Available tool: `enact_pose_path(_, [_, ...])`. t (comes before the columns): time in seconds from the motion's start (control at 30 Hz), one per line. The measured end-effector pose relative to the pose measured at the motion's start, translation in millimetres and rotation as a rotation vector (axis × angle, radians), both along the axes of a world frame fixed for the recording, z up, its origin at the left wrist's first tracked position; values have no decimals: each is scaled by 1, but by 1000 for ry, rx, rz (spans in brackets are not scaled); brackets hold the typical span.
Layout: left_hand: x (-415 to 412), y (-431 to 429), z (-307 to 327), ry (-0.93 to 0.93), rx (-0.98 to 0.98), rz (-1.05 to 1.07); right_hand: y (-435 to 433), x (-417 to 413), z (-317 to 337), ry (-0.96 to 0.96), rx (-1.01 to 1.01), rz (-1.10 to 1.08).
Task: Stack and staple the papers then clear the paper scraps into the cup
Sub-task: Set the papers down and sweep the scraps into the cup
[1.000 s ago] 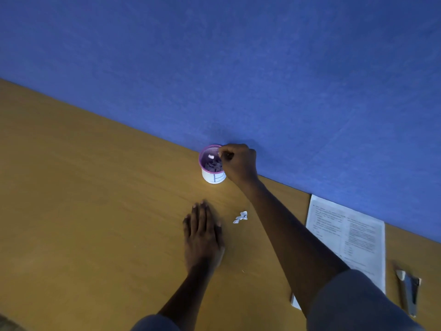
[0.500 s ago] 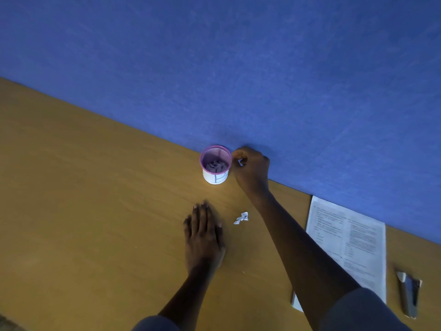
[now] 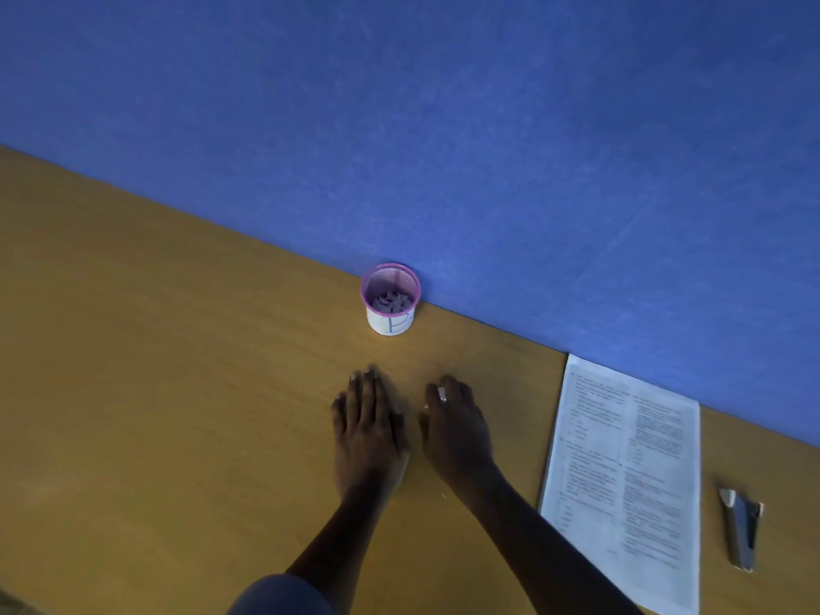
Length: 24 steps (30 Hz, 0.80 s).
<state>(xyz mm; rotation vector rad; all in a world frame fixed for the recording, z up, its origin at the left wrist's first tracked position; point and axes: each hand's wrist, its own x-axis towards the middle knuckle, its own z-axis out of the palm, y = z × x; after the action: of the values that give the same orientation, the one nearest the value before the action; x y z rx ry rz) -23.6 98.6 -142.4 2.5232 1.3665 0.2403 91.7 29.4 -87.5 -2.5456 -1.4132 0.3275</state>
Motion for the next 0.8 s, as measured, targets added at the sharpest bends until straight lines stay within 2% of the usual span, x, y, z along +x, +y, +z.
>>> enact_pose_path(0.3, [1, 0, 0, -7, 10, 1, 1, -9, 10, -88, -35, 116])
enact_pose_path(0.57, [1, -1, 2, -26, 15, 5, 6, 16, 3, 42, 25, 152])
enact_pose_path(0.7, [1, -2, 4, -41, 19, 1, 13, 35, 11, 249, 206, -77])
enact_pose_path(0.77, [1, -1, 4, -41, 19, 1, 17, 46, 21, 459, 312, -278])
enact_pose_path(0.8, [1, -1, 4, -46, 19, 5, 22, 51, 27, 631, 350, -400])
